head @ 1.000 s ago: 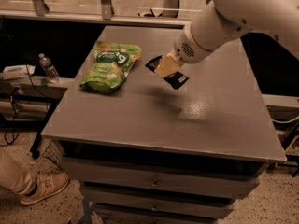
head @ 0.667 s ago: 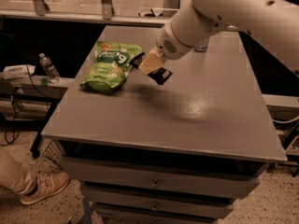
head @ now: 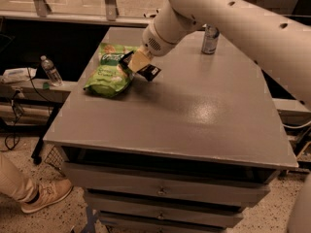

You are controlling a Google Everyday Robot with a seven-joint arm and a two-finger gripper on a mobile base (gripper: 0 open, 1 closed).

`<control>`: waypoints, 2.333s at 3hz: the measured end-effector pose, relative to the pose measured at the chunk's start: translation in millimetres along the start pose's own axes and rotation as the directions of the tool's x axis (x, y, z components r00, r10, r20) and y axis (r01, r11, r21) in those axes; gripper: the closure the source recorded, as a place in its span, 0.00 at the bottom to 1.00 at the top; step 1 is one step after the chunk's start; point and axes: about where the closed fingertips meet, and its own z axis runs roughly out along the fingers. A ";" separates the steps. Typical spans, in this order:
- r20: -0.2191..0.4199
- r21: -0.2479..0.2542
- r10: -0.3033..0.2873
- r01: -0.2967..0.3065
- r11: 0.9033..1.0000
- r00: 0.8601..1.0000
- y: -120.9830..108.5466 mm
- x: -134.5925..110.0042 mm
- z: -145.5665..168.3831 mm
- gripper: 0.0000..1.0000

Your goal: Move rxbar chocolate near green rice chip bag

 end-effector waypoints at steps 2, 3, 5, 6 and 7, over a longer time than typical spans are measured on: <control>-0.001 -0.005 -0.002 0.002 1.000 1.000 2.7 -0.1 1.9 0.59; -0.003 -0.009 -0.004 0.004 1.000 1.000 4.0 -0.4 3.6 0.35; -0.005 -0.014 -0.006 0.006 1.000 1.000 6.2 -0.7 6.6 0.00; -0.008 0.031 -0.066 0.066 0.997 0.998 0.6 -10.9 -17.0 0.00; -0.027 0.073 -0.090 0.092 0.993 0.996 -22.3 -2.1 -53.7 0.00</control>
Offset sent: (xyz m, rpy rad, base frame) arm -0.0011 0.0010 -0.0004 0.0004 0.0012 0.0024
